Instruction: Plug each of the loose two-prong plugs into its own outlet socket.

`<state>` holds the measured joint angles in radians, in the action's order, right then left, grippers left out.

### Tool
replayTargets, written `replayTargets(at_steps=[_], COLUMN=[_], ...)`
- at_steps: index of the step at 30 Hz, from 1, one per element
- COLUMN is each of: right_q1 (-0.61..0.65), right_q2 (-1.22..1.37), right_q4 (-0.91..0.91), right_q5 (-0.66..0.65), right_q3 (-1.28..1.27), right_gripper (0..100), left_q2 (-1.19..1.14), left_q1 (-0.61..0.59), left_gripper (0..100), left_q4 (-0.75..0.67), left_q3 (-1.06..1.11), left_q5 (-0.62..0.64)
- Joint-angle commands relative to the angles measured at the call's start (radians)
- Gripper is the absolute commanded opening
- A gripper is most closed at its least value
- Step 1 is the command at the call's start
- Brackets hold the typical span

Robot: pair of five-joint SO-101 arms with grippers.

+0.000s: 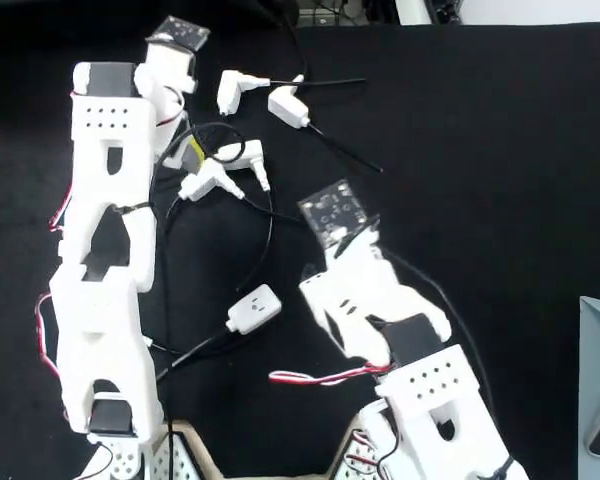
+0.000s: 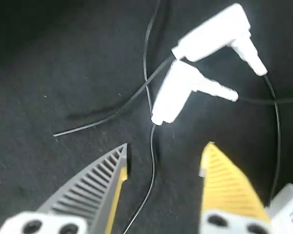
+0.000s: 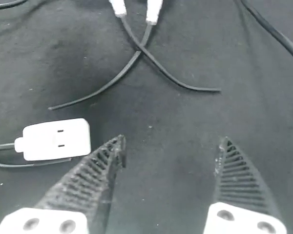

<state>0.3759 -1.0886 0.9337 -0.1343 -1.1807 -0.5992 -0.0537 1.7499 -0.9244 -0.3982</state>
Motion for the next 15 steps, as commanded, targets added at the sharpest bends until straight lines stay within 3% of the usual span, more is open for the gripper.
replayTargets(at_steps=[1, 10, 15], right_q1=[-0.028, -0.091, -0.196], right_q2=[-0.013, -0.013, -0.013], right_q4=[-0.018, -0.015, -0.017], right_q5=[-0.005, -0.009, -0.048], right_q3=[0.012, 0.045, 0.062], right_gripper=[28.9, 28.9, 28.9], left_q2=[0.141, 0.588, 0.738], left_q1=[0.033, 0.213, 0.337], left_gripper=[22, 22, 22], left_q4=[0.012, 0.005, -0.138], left_q3=[0.119, 0.694, 1.044], left_q5=[-0.020, -0.023, -0.017])
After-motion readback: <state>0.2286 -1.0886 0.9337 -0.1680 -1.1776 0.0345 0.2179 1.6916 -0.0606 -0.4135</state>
